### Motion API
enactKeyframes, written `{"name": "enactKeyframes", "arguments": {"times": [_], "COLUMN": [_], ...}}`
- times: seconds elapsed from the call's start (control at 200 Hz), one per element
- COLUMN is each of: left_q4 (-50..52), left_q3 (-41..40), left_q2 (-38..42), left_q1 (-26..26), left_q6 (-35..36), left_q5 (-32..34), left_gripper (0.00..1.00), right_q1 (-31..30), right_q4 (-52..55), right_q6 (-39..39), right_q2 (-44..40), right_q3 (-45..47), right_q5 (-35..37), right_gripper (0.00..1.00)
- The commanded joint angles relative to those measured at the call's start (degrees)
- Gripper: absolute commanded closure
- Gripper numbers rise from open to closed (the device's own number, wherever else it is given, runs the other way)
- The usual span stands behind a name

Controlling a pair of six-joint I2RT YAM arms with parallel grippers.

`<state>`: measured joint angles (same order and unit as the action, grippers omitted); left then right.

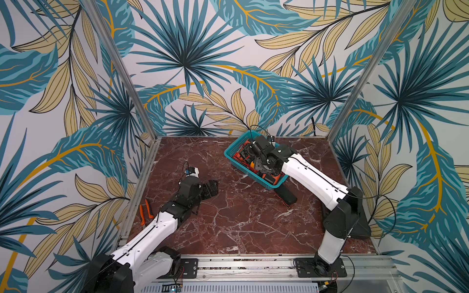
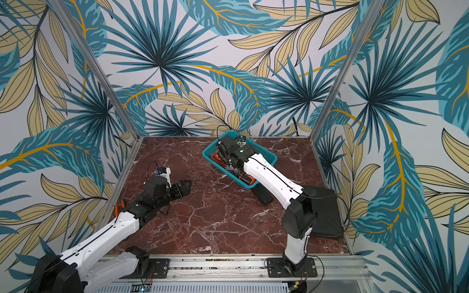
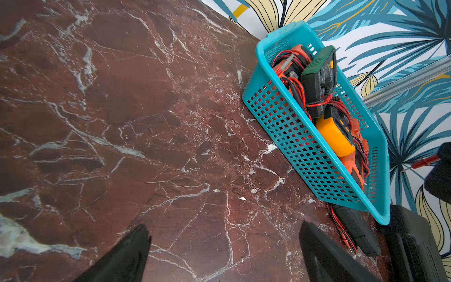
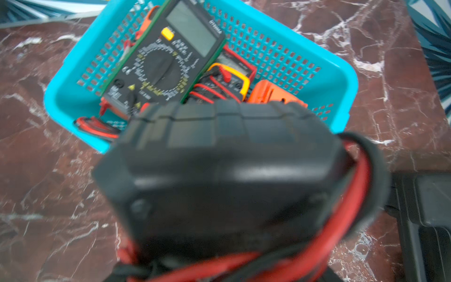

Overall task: Put the multimeter into the basket
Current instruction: Place the multimeter in the basket.

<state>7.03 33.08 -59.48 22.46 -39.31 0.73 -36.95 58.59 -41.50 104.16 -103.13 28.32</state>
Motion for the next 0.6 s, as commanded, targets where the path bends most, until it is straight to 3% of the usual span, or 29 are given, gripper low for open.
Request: {"name": "enactKeyframes", "arguments": {"times": [0.0,0.596], "left_q4": [-1.66,-1.85], "left_q3": [-0.21,-0.21], "left_q2": [-0.28,-0.72], "left_q1": [-0.22,-0.22], "left_q6": [0.88,0.97], "left_q5": [-1.09,-1.60], "left_gripper": [0.00,0.00], "right_q1": [1.24,6.74], "right_q4": [-0.44,-9.90], "right_q6": [-3.21,-10.79], "right_q2": [0.55,1.98], "right_q3": [0.62,12.04], "right_q5": [1.50,-6.93], "right_gripper": [0.63,0.57]}}
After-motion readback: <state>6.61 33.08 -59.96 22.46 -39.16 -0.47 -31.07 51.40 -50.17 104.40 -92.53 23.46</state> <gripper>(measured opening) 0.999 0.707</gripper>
